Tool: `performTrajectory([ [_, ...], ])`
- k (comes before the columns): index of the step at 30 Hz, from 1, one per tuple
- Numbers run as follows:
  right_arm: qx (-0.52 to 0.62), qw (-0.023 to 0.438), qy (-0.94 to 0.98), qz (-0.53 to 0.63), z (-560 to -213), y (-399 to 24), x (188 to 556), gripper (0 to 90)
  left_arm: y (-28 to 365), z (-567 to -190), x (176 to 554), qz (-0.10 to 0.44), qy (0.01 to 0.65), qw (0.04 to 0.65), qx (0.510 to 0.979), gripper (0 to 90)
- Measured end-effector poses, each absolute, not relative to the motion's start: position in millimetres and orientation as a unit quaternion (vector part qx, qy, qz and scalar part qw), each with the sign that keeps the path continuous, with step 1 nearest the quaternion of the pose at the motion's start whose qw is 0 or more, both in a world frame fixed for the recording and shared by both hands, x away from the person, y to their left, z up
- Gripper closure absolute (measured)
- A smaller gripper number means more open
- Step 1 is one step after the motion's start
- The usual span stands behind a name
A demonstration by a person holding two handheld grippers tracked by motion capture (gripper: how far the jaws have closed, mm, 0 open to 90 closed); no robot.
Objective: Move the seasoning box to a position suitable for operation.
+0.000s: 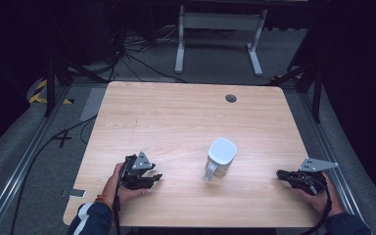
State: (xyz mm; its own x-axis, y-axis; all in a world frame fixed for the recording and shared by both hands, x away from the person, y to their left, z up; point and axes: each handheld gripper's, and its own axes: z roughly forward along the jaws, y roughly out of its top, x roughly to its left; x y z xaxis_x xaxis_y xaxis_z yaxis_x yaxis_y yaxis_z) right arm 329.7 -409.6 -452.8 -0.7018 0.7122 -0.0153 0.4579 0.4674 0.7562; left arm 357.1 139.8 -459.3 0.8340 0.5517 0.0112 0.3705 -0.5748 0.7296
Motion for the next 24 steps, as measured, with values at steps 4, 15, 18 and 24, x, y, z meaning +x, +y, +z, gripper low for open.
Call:
performTrajectory([
  [4,0.342,0.162,0.846,0.376,-453.9,-408.2,329.6,85.9,129.5,-441.7,351.9,0.123,0.231,0.411,0.873,78.5],
  [15,0.344,0.169,0.845,0.374,-454.4,-409.3,329.1,86.0,76.6,-387.5,345.7,0.120,0.132,0.497,0.849,89.8],
  [18,0.344,0.169,0.845,0.374,-454.7,-409.4,329.2,85.7,61.0,-374.8,345.4,0.116,0.109,0.518,0.840,89.8],
  [24,0.348,0.171,0.841,0.378,-454.6,-410.4,328.9,85.7,31.9,-367.4,350.7,0.112,0.097,0.524,0.839,89.9],
])
